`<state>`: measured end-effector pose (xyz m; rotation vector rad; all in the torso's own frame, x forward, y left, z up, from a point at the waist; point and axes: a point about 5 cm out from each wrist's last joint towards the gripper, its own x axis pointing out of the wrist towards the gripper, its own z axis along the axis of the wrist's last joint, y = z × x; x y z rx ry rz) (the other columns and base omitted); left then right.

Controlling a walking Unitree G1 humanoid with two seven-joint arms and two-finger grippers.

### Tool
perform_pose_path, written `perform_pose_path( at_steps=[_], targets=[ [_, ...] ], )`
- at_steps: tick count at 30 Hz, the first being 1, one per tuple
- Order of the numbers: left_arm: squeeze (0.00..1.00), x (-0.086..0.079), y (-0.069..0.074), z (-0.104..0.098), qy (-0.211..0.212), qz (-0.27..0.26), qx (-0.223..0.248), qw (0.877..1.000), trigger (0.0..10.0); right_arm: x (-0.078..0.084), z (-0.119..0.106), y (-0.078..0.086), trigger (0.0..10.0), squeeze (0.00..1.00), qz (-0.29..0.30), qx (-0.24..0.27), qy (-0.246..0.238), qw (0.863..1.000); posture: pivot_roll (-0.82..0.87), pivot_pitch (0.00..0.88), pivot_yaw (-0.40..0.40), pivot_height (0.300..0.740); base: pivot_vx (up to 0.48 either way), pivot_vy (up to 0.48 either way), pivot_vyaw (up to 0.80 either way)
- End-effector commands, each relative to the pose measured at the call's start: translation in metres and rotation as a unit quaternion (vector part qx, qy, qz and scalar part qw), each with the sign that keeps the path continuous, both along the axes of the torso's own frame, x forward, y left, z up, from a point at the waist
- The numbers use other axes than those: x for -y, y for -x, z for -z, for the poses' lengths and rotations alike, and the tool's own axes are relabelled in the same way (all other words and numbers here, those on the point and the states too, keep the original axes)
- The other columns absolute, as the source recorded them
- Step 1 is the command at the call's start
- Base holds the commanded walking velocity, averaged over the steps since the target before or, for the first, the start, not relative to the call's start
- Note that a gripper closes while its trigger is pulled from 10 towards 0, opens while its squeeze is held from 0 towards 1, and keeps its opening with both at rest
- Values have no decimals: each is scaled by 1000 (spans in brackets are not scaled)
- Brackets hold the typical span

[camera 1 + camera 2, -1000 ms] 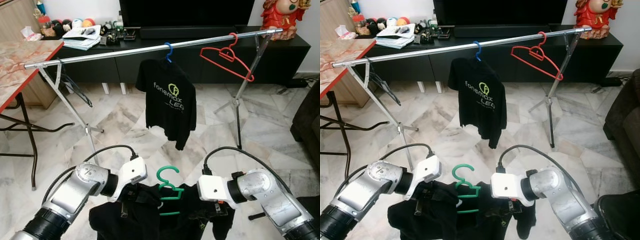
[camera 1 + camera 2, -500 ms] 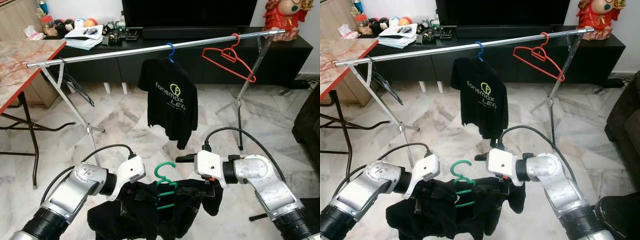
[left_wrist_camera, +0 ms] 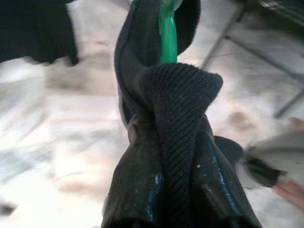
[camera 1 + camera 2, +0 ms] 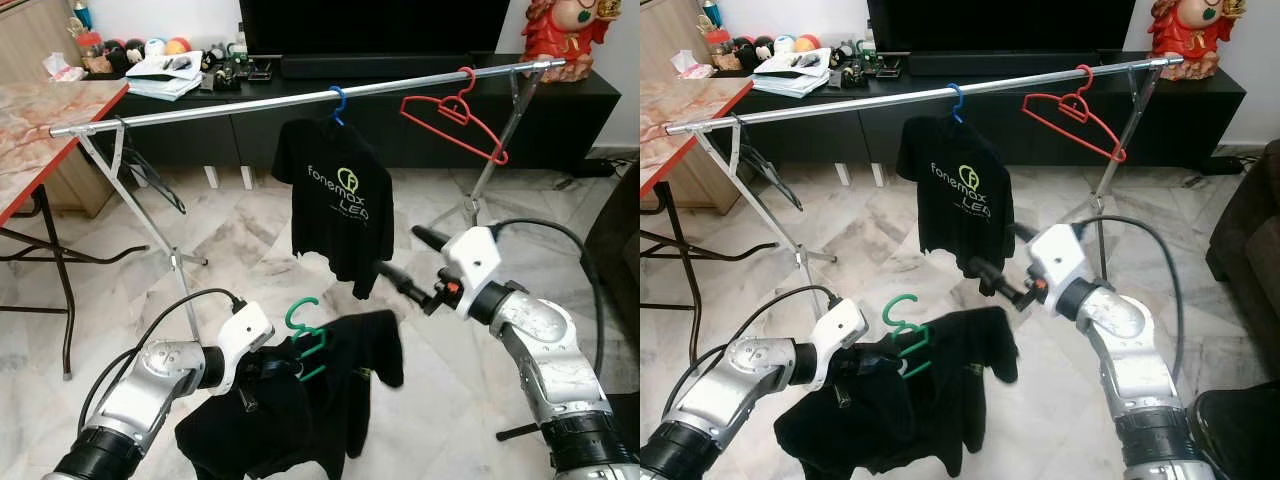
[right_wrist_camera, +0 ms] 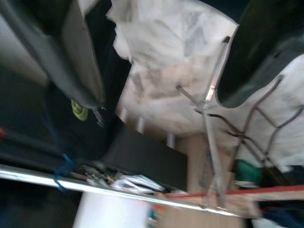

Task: Hang hanger

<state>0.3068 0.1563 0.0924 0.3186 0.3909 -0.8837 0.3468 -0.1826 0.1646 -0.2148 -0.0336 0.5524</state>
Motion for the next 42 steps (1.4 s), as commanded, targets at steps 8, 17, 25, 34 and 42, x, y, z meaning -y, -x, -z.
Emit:
perform_pose_path(
  at_steps=[8, 17, 25, 34, 42],
  targets=[
    [0, -22, -9, 19, 18, -214, 46, 975, 10000, 18, 142, 42, 10000, 0, 262, -246, -88, 929, -14, 98, 23, 740, 0, 0, 0],
    [0, -32, 14, 30, 103, -317, 62, 941, 10000, 14, 231, 135, 10000, 0, 370, -413, -67, 829, -19, 47, 11, 740, 0, 0, 0],
    [0, -32, 27, 37, 131, -341, 47, 930, 10000, 17, 250, 173, 10000, 0, 388, -453, -49, 801, -14, 1, 11, 740, 0, 0, 0],
    [0, -29, 25, 38, 111, -326, 43, 938, 10000, 15, 253, 178, 10000, 0, 380, -459, -44, 802, -20, 0, 28, 740, 298, 0, 0],
    [0, -27, 28, 38, 111, -325, 42, 938, 10000, 10, 250, 169, 10000, 0, 375, -453, -51, 807, -15, 0, 30, 740, 335, 0, 0]
  ],
)
